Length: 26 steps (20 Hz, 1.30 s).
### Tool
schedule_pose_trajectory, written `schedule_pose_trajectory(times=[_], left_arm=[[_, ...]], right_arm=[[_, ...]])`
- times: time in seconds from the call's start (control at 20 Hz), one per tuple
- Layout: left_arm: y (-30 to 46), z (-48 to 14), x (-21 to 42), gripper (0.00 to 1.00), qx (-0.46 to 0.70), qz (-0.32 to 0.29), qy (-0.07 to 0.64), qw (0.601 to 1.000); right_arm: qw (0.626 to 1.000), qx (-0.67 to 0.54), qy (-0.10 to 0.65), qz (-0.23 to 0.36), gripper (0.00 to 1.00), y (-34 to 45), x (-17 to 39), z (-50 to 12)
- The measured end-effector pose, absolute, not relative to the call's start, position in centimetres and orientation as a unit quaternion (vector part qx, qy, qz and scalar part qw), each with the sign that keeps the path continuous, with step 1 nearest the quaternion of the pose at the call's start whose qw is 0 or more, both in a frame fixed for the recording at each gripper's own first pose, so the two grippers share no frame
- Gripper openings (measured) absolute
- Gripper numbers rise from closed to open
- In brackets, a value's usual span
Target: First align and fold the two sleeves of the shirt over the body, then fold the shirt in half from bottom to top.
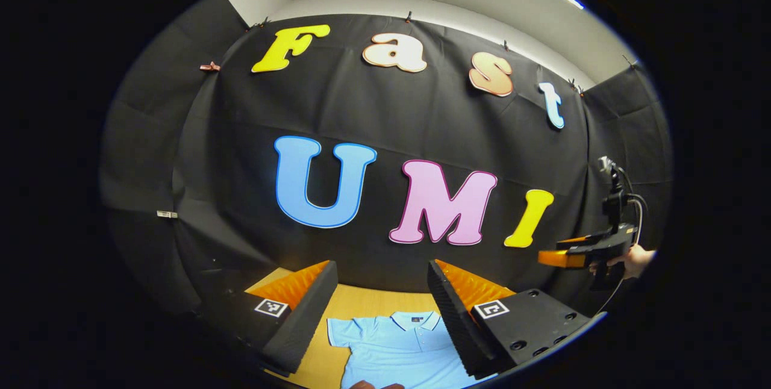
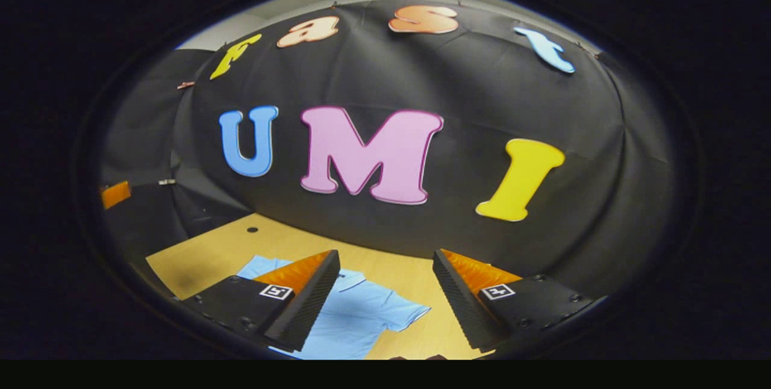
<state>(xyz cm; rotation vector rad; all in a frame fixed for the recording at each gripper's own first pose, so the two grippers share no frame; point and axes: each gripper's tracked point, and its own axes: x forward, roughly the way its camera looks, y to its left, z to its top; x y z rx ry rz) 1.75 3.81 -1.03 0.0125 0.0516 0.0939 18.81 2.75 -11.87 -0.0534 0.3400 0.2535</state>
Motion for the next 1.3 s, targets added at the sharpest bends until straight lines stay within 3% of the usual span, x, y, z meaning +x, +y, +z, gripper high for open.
schedule_pose_trajectory(times=[0.35, 0.8, 1.3], left_arm=[[1.4, -4.2, 5.5, 0.96, 0.026, 0.059, 0.058, 0.996], [0.8, -8.4, 8.1, 0.96, 0.051, 0.086, 0.119, 0.988], [0.3, -10.1, 8.6, 0.96, 0.072, 0.101, 0.149, 0.981]], right_arm=[[0.945, -0.051, 0.278, 0.165, 0.97, 1.1, 25.7, -25.9], [0.897, -0.040, 0.409, 0.162, 0.97, -2.0, 28.4, -42.6], [0.854, -0.011, 0.501, 0.139, 0.97, -3.2, 27.1, -52.3]])
